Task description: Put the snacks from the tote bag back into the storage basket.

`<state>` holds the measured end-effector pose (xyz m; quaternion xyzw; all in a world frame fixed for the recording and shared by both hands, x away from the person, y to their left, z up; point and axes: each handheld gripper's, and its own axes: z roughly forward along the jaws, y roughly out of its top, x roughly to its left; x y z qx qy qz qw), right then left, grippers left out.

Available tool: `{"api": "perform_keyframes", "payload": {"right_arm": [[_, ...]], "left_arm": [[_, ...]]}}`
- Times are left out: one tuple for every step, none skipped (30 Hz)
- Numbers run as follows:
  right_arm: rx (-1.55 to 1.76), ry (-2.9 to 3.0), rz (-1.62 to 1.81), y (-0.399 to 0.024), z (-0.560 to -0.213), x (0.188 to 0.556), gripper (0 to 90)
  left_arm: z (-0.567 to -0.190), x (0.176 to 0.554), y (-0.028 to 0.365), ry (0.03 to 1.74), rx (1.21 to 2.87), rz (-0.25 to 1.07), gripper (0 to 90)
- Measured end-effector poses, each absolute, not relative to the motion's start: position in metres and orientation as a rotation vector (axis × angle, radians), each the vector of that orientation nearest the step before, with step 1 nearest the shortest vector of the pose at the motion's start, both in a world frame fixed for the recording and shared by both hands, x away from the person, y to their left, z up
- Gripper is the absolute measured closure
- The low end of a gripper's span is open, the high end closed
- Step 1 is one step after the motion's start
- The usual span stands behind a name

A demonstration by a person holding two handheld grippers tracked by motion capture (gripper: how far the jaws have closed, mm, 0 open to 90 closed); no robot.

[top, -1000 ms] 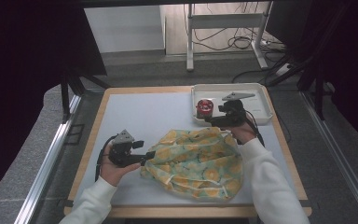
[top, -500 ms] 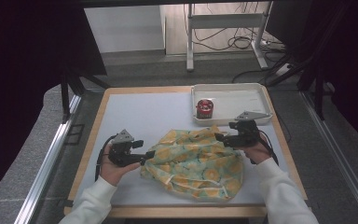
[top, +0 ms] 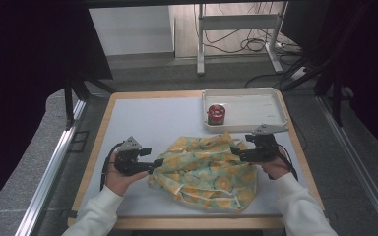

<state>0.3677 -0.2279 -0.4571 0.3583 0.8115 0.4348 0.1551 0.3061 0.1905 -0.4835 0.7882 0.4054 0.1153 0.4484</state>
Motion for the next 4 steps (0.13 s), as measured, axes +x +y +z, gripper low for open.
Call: {"api": "perform_keyframes", "payload": {"right_arm": [[1.025,2.322,1.245,-0.2279,-0.4568,0.3673,19.6],[1.025,2.320,1.243,-0.2281,-0.4565,0.3670,19.5],[1.028,2.314,1.243,-0.2283,-0.4563,0.3667,19.4],[1.026,2.313,1.242,-0.2288,-0.4559,0.3665,19.3]], "left_arm": [[-0.4835,0.3062,0.1906,1.003,1.950,0.286,30.6],[-0.4835,0.3062,0.1905,1.002,1.951,0.286,30.6],[-0.4835,0.3061,0.1904,1.002,1.952,0.288,30.6],[-0.4833,0.3059,0.1904,1.001,1.951,0.289,30.6]]}}
